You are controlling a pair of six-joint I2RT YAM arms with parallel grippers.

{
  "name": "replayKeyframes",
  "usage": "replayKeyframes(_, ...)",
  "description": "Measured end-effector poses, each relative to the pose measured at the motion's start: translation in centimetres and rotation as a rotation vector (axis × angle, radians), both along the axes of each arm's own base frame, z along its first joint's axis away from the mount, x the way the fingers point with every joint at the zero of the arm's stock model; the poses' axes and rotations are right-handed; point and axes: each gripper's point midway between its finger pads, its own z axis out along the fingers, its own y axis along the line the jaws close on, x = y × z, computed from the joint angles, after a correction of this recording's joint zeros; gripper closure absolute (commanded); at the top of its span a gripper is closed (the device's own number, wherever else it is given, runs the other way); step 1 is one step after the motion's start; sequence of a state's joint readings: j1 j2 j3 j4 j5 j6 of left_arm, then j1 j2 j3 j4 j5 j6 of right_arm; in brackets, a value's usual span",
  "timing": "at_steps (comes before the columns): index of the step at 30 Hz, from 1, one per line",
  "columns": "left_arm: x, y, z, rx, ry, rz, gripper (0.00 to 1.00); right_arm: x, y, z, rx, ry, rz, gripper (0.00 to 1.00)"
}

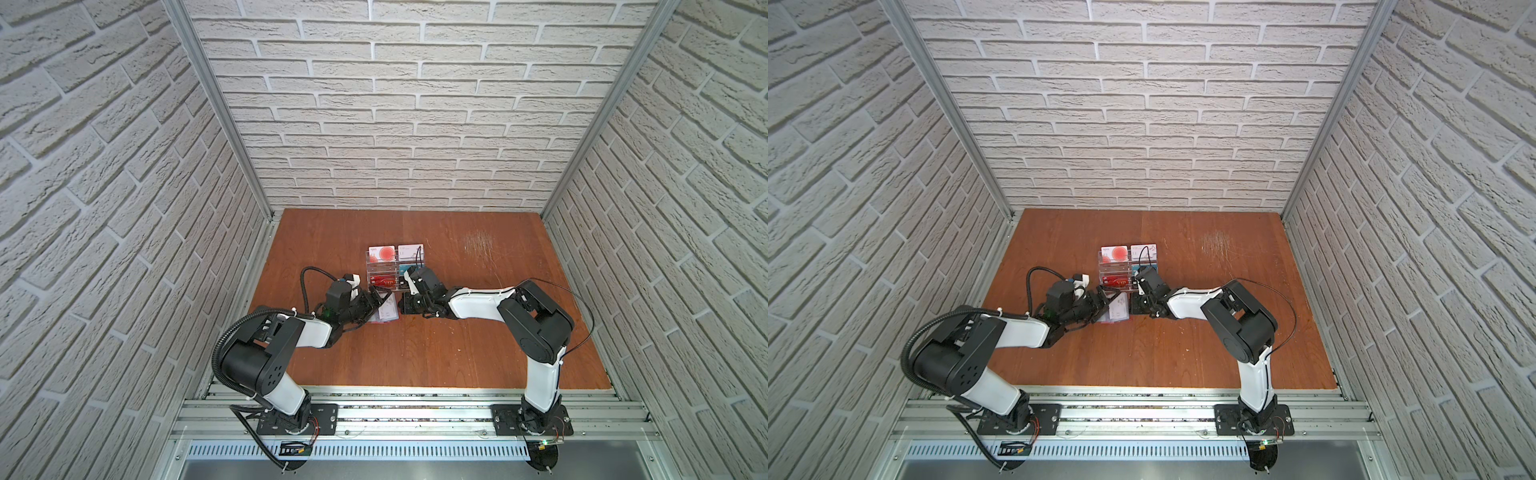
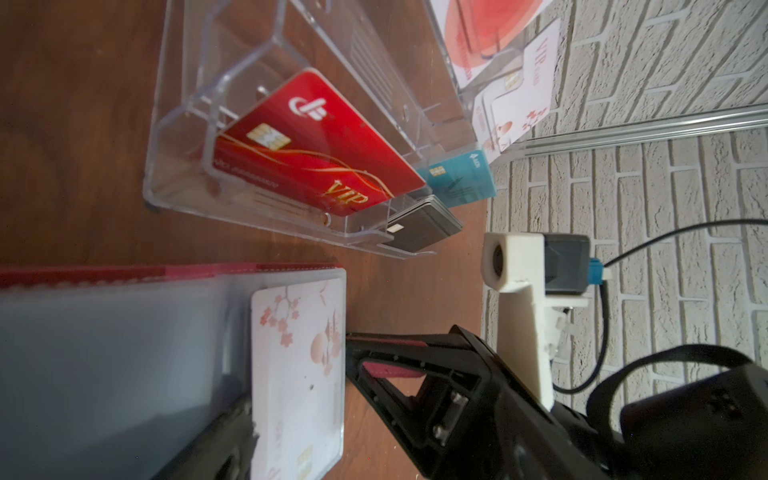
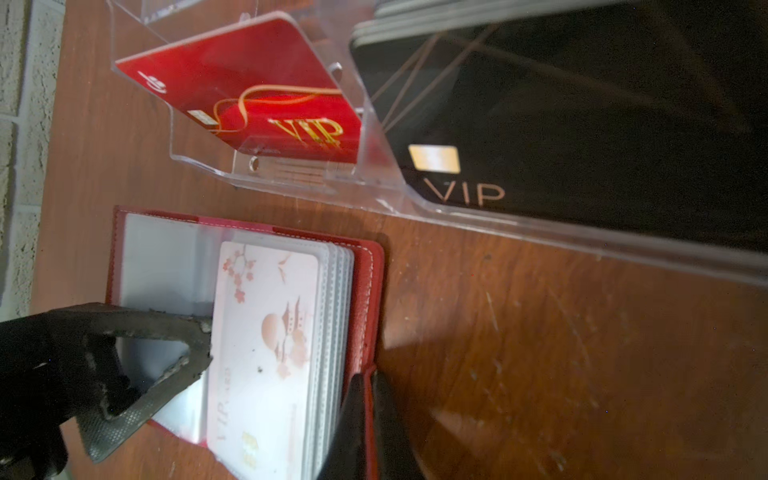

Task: Take the credit cards out of the card holder

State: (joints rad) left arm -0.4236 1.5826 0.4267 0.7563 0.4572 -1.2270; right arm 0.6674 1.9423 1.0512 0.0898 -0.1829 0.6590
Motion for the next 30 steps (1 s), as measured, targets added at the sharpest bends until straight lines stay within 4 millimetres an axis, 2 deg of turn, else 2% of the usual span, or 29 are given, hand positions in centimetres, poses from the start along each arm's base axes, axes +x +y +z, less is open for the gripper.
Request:
replayKeyframes(4,-0.07,0.12,-0.17,-0.006,-0.015,0.003,0.16,0.28,0.39,-0.08,0.015,-0.001,0.003,0.94)
replayKeyframes(8,0.02,0.29,-0.42,-0.011,-0.025,0.012,0.24,0.58,0.67,-0.11,0.032,-0.001,0.002,0.94)
replayKeyframes(21,-0.02,0.37,-0.78,-0.008,-0.039,0.012,0.69,0.81,0.84,-0.09,0.05,-0.001,0.0,0.94)
replayKeyframes(30,-0.04,0.43,-0.86,0.002,-0.047,0.008,0.83,0.9,0.97,-0.12,0.059,-0.001,0.0,0.94)
